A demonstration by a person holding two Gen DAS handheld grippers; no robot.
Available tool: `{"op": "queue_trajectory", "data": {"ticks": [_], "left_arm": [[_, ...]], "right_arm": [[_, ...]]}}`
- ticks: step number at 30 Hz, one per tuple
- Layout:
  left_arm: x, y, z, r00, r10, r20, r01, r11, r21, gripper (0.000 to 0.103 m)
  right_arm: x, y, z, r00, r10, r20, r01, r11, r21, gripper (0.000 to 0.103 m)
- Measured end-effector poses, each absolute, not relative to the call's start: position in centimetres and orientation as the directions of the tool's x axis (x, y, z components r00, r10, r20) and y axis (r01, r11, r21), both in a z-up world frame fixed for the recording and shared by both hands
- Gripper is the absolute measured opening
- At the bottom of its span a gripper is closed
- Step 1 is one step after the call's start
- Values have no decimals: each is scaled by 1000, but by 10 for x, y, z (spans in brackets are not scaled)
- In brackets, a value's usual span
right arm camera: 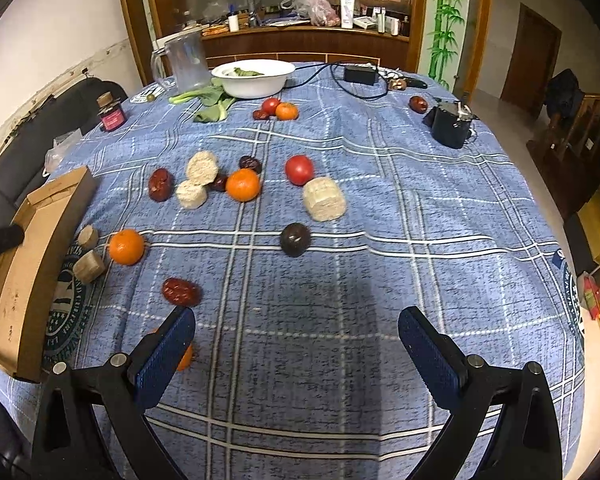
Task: Organize fruits
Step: 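Grasp the orange with the left gripper while the right gripper grasps a white cube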
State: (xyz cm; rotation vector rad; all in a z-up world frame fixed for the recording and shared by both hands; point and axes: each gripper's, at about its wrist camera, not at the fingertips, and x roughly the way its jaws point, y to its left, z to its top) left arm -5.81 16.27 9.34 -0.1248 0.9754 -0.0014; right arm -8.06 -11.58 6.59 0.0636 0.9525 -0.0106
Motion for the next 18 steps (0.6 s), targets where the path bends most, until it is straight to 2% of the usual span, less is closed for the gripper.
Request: {"op": "queue_trajectory", "data": {"ticks": [2,3,8,12,16,18], "left_arm": [[-54,151,86,538,-87,-838,-5,994,-107,83],[-52,146,85,533,-100,-840,15,994,-109,78],[-29,116,79,503,-182,-845,121,983,-140,73],[-9,97,67,485,-198,-852,168,977,-131,71],[5,86,48,433,-216,-875,201,970,-140,62],[10,84,40,411,-223,-884,206,967,-148,59]], "right_arm": [[-78,-121,66,580,19,-814,43,998,55,102],[-77,-122,66,580,20,-814,43,998,55,102],[-59,-130,66,575,32,-818,37,997,65,102],[-38,-141,66,578,43,-815,57,994,93,101],[-11,-154,67,576,63,-815,83,987,135,96],[1,-155,67,574,76,-816,79,986,148,89]]}}
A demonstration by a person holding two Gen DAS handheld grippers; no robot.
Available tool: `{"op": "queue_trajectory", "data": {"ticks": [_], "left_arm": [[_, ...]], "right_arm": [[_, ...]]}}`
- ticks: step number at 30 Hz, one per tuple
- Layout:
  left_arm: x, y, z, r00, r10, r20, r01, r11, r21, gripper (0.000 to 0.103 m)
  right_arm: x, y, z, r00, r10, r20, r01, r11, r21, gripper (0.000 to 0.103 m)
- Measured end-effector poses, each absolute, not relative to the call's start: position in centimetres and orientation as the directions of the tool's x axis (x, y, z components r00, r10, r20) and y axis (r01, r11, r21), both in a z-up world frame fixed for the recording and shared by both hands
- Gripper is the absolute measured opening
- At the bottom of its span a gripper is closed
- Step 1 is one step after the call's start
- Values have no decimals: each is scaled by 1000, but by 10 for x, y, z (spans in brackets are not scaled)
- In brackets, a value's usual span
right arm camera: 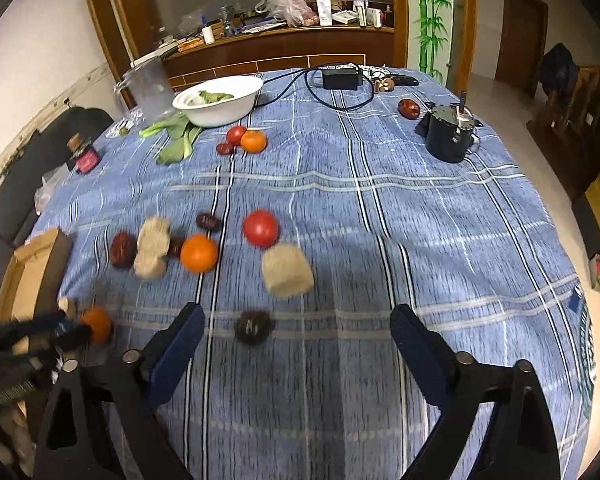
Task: Organize fruits
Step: 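Grasp the orange with the left gripper while the right gripper grasps a white cube, then carry the orange into the box with the left gripper while the right gripper carries the white cube there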
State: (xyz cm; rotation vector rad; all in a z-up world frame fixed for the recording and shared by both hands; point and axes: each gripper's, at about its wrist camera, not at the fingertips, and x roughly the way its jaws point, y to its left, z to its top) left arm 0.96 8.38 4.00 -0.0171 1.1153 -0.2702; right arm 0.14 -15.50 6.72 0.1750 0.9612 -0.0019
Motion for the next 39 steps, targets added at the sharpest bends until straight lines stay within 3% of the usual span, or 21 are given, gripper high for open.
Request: {"op": "queue_trajectory", "data": {"ticks": [4,7,10,11,12,13,30,35,39], "left_arm": [[13,82,31,392,-236,-889,213,964,-161,57],[15,77,25,381,-226,-897,222,964,-148,52],[14,75,22,397,-183,-899,221,970,-100,40],[14,77,22,402,-175,-899,217,972,-92,34],[14,79,22,403,-175,-898,212,973,-95,33],[14,83,22,400,-193,-896,204,972,-119,33],[-15,126,68,503,-232,-832,116,973,-201,33],[-27,167,84,542,-206,-815,59,976,-208,33],[-38,210,89,561,-154,-814,-15,980,-196,33]], "right_arm": [[25,-150,60,561,61,-825,57,992,112,87],[37,-146,49,531,61,-845,37,995,95,79],[45,-142,38,498,54,-865,24,997,75,62],[46,-141,34,490,48,-870,22,997,67,50],[47,-140,32,484,52,-873,19,997,69,42],[47,-139,31,484,64,-873,12,997,80,41],[6,-87,80,572,48,-819,-99,995,-11,40],[-2,-52,96,584,109,-804,-168,986,12,40],[-10,-4,111,564,236,-791,-275,957,89,40]]}}
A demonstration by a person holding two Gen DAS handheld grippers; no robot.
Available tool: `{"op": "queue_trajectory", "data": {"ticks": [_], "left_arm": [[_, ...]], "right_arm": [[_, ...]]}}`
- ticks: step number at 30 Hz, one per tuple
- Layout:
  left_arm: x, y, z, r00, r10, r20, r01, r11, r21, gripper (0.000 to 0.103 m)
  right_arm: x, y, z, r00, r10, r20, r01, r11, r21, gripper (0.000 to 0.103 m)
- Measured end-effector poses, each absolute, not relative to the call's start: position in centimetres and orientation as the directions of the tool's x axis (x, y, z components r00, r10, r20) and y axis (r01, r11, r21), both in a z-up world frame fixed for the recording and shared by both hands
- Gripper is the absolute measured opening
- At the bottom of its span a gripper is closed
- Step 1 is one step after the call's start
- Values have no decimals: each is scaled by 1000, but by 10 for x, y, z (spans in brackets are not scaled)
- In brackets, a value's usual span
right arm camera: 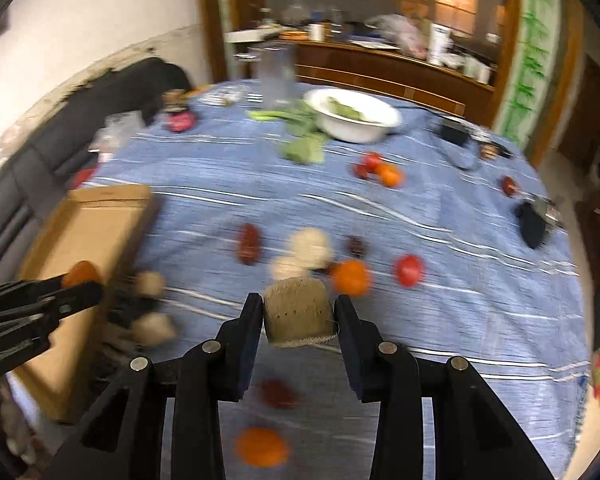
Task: Organize fruits
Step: 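Carry the orange into the box with the left gripper while the right gripper carries the white cube there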
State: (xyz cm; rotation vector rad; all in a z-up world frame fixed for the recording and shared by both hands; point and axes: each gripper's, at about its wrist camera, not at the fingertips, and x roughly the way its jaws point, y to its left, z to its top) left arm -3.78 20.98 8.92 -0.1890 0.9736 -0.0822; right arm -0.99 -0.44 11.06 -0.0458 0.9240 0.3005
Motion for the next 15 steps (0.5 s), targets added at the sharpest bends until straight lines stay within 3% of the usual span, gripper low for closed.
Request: {"op": "queue_trajectory", "data": {"ticks": [9,15], "left_arm": [[-58,317,83,542,-12,-841,-198,970,-141,33],[-70,347,69,483,7,-876,-222,968,-115,33]], "right_arm": [[-24,122,113,397,487,-778,-488,830,271,41],[-34,179,88,285,515,-809,-555,776,298,41]]}}
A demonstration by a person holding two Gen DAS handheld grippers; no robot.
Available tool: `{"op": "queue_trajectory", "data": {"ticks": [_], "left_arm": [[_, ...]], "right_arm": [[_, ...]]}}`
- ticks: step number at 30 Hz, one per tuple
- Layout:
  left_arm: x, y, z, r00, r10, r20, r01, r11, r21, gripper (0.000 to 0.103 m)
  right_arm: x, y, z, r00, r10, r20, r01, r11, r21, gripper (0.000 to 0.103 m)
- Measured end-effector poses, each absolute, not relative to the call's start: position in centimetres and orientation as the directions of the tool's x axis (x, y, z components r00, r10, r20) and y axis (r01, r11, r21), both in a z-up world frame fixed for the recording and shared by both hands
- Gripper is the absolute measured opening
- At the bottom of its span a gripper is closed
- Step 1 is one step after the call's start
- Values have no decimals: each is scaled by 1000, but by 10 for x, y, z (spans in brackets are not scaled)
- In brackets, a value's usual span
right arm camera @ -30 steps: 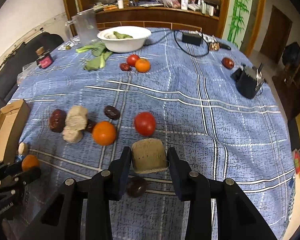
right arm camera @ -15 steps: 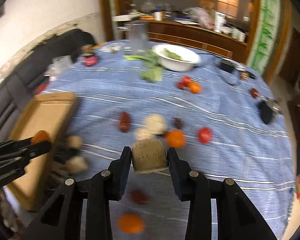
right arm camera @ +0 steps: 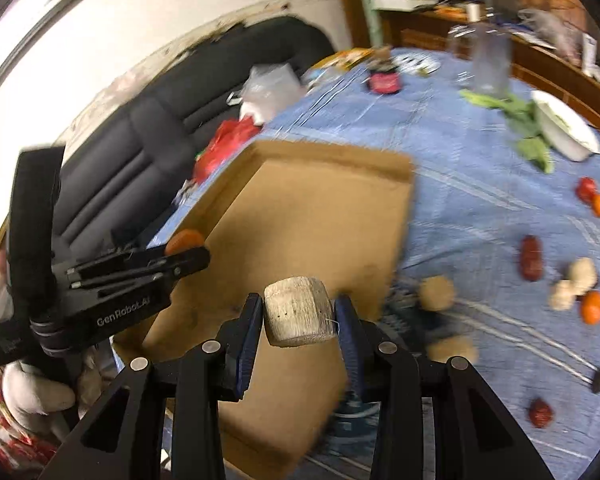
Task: Organize fruits
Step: 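Carry the orange into the box with the left gripper while the right gripper carries the white cube there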
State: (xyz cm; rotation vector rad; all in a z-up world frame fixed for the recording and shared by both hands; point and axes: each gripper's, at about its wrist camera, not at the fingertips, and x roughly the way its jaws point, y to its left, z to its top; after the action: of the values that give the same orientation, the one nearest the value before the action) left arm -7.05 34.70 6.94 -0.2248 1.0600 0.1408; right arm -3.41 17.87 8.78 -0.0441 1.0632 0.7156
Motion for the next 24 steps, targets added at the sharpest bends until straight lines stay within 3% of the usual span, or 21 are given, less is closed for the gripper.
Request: {"op": "queue_trajectory", "data": {"ticks": [8,19,22,24], "left_arm": [[-88,350,43,389,-12,-921,-222,969,-107,33],[-89,352,48,394,11,-919,-271,957,-105,38],[-91,356,62,423,28,-906,-305,946,-114,42],[-92,357,73,449,37,-893,-327,937,-126,47]], "right_arm": [[-51,204,56,220,474,-853,-588,762,272,41],[-54,214,45,238,429,-871,-611,763,209,42],[-56,205,57,239,466,-852,-608,756,243,45],[-59,197,68,262,484,-835,-608,754,246,53]]}}
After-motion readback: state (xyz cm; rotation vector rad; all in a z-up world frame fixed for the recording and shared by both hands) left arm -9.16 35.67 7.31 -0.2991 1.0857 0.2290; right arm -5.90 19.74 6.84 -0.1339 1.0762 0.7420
